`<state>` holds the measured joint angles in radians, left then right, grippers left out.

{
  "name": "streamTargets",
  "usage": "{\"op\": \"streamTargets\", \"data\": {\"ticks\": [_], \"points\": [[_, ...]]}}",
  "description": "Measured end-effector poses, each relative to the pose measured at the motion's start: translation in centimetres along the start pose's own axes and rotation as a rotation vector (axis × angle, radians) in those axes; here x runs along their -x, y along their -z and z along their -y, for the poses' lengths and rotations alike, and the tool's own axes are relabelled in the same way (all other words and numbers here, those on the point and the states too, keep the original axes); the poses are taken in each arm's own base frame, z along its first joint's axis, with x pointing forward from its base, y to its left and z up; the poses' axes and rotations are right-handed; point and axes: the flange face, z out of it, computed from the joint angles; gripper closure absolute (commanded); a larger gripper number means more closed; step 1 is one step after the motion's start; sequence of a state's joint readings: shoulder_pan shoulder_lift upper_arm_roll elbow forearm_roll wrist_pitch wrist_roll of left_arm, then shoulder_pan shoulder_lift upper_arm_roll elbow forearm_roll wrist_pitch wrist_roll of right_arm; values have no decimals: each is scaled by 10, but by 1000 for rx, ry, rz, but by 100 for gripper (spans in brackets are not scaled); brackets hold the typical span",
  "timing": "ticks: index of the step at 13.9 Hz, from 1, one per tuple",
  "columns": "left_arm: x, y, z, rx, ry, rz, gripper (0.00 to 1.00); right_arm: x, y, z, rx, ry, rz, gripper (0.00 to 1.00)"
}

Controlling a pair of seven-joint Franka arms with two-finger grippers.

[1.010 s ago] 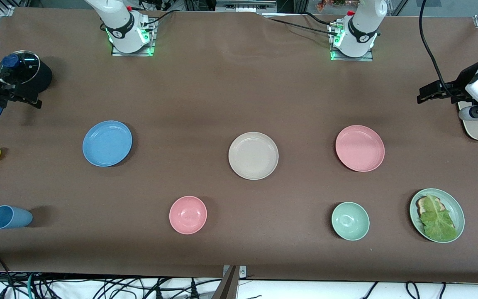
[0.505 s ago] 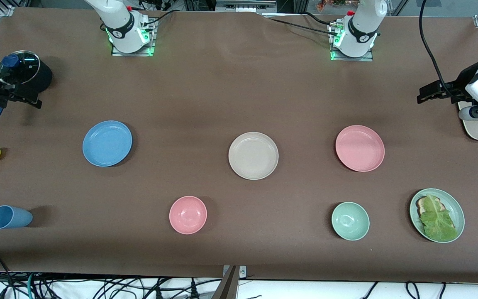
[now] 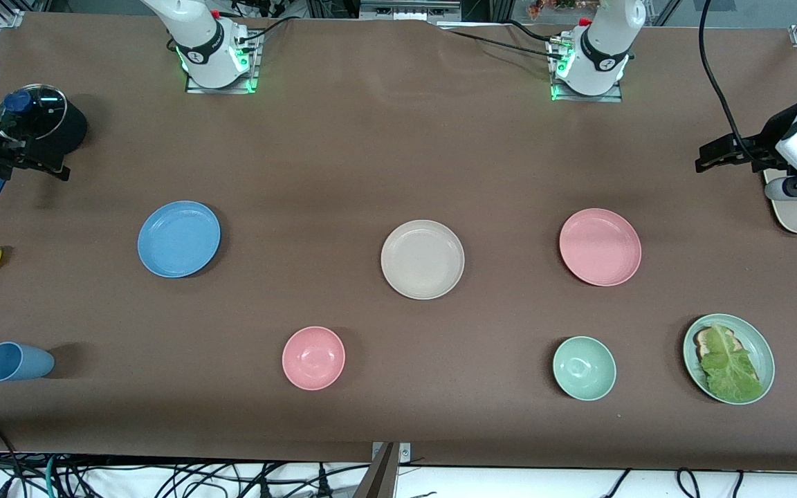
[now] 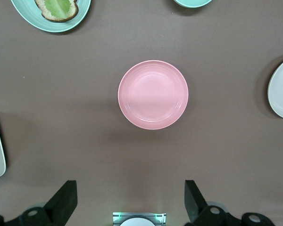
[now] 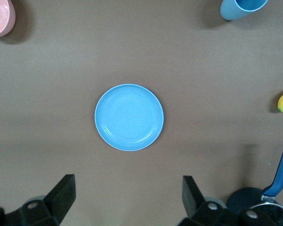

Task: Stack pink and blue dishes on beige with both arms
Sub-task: 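Move the left gripper down to the rim of the pink plate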

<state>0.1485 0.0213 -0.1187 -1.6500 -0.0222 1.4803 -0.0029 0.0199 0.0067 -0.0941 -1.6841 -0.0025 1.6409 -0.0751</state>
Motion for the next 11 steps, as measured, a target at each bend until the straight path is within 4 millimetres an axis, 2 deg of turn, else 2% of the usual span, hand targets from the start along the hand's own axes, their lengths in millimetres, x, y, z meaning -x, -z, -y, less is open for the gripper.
{"op": "streamTargets", "data": {"ticks": [2, 5, 9, 11], "points": [[-3, -4, 0, 1, 0, 8, 0, -1, 2, 3, 1, 6, -6, 0], [-24, -30, 2, 8, -2, 48, 0, -1, 2, 2, 1, 4, -6, 0], [-77, -75, 2, 29, -9, 89, 0, -1, 2, 2, 1, 4, -7, 0], [-107, -100, 1, 40, -13, 54, 0, -1, 3, 2, 1, 4, -6, 0]]}}
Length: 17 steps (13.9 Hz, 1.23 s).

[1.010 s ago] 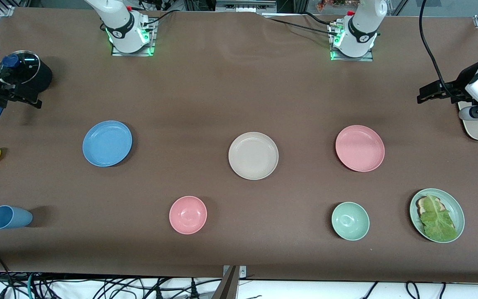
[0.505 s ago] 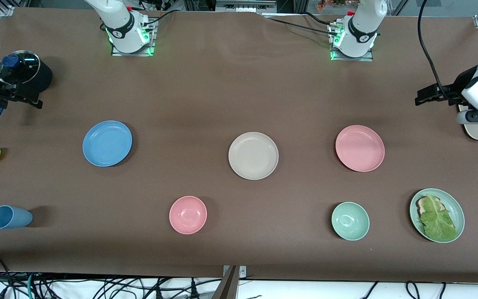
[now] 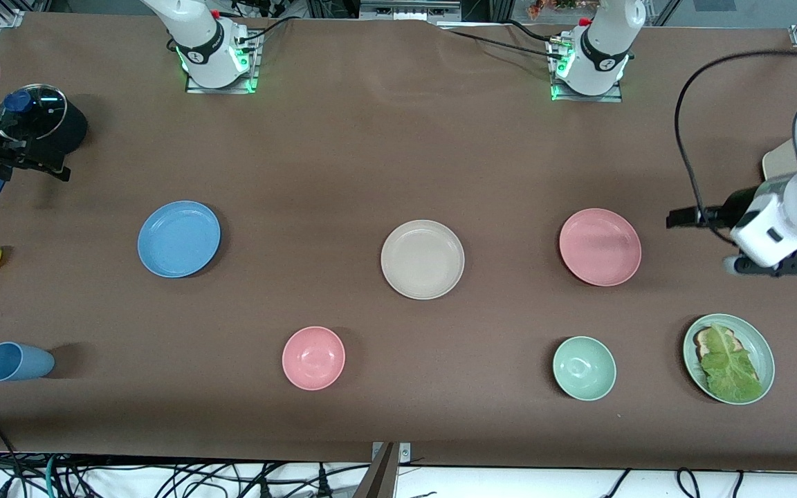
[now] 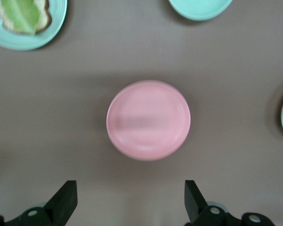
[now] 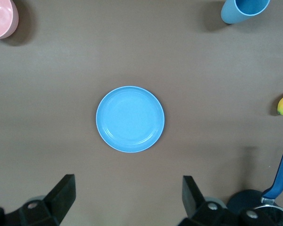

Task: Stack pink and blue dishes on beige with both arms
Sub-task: 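Move the left gripper down to the rim of the pink plate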

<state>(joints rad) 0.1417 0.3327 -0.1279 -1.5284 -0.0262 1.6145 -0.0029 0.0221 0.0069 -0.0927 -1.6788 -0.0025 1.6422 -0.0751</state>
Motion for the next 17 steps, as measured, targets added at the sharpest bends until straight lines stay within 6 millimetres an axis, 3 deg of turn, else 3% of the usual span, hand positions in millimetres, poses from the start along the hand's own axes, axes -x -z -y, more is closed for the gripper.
{"op": "streamTargets", "data": {"ticks": [6, 12, 15, 17], "points": [[-52, -74, -12, 14, -14, -13, 0, 0, 0, 0, 0, 0, 0, 0], [-79, -131, 14, 28, -33, -38, 0, 0, 0, 0, 0, 0, 0, 0], [-77, -158, 40, 49, -117, -102, 0, 0, 0, 0, 0, 0, 0, 0], [-65, -173, 62, 87, -143, -150, 0, 0, 0, 0, 0, 0, 0, 0]]}}
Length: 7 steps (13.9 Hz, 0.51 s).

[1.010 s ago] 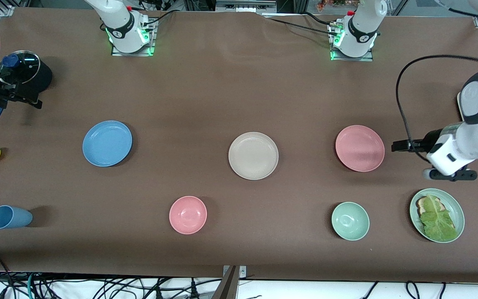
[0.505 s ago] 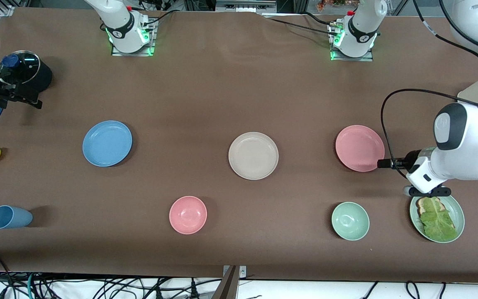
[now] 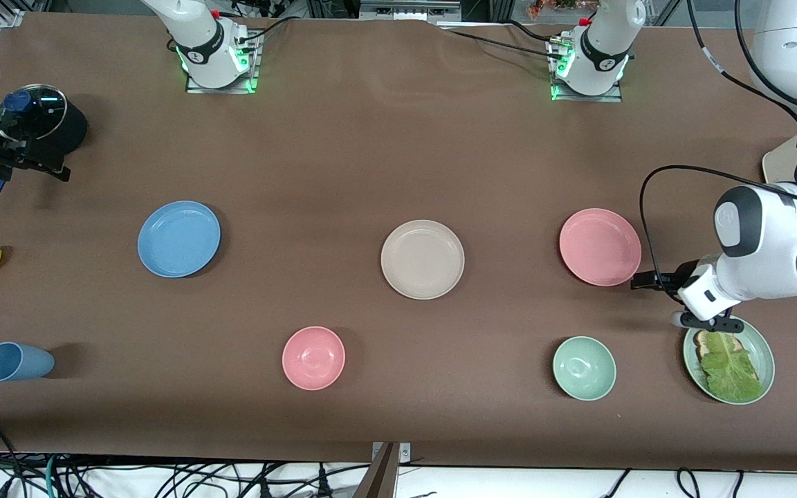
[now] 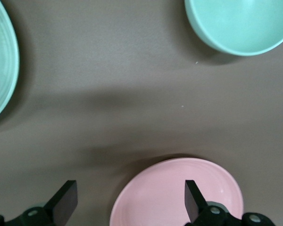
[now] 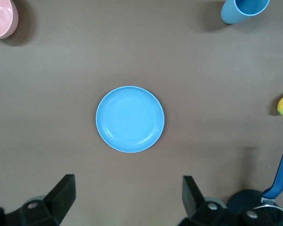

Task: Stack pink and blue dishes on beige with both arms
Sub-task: 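Move the left gripper down to the rim of the pink plate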

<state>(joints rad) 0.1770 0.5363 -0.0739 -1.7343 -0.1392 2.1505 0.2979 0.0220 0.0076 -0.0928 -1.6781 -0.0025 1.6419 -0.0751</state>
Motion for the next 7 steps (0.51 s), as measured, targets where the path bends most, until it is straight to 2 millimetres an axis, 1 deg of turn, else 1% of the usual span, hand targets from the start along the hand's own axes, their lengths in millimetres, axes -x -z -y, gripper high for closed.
{"op": "streamTargets", "data": {"ticks": [4, 7], "points": [[42, -17, 32, 96, -10, -66, 0, 0, 0, 0, 0, 0, 0, 0], [60, -40, 41, 100, 8, -85, 0, 0, 0, 0, 0, 0, 0, 0]]}}
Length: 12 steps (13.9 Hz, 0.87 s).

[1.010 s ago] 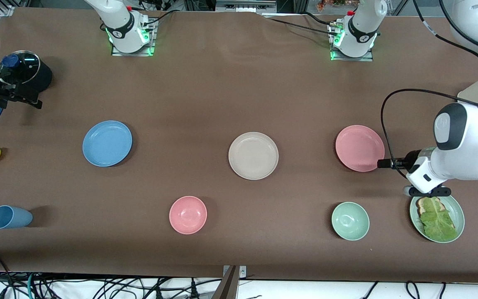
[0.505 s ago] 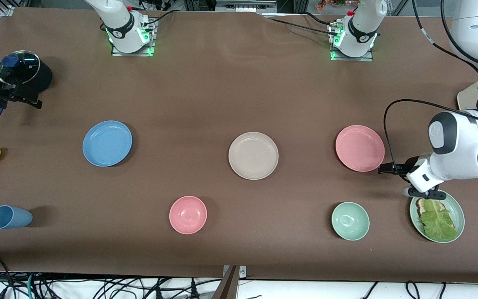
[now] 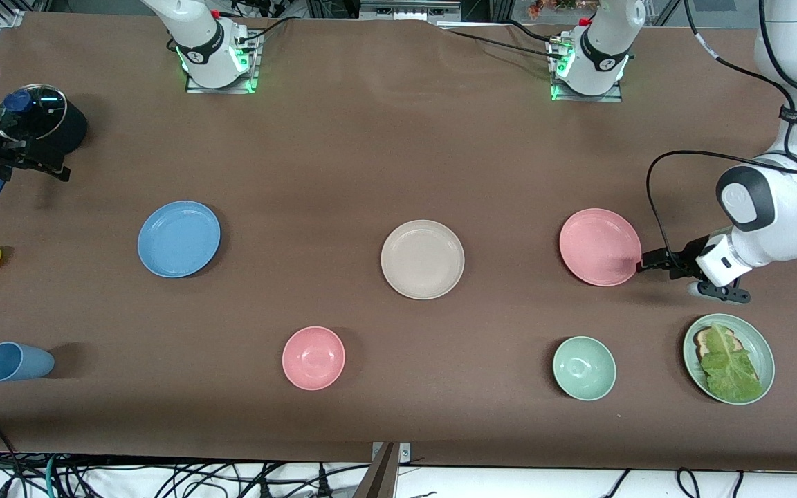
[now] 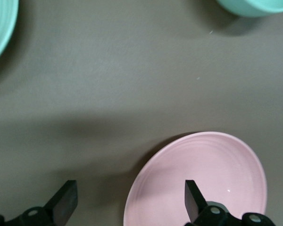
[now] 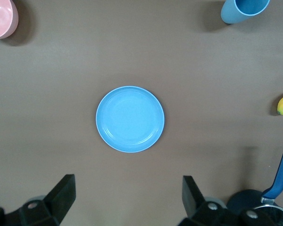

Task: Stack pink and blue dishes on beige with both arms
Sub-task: 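Move the left gripper down to the rim of the pink plate, then grip the pink plate rim with the left gripper and drag it toward the beige plate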

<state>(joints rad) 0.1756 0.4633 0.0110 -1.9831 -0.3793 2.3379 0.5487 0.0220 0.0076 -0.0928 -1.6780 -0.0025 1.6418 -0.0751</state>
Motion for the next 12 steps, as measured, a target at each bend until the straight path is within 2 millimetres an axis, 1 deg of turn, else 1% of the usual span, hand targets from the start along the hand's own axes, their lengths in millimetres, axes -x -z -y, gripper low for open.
{"op": "streamTargets", "data": {"ticks": [3, 5, 9, 11, 12], "points": [[12, -16, 1, 35, 25, 1, 0, 0, 0, 0, 0, 0, 0, 0], [16, -22, 2, 57, 24, -10, 0, 0, 0, 0, 0, 0, 0, 0], [25, -35, 7, 47, 28, -18, 0, 0, 0, 1, 0, 1, 0, 0], [26, -37, 7, 46, 29, -15, 0, 0, 0, 1, 0, 1, 0, 0], [27, -38, 7, 47, 30, -14, 6, 0, 0, 1, 0, 1, 1, 0]]}}
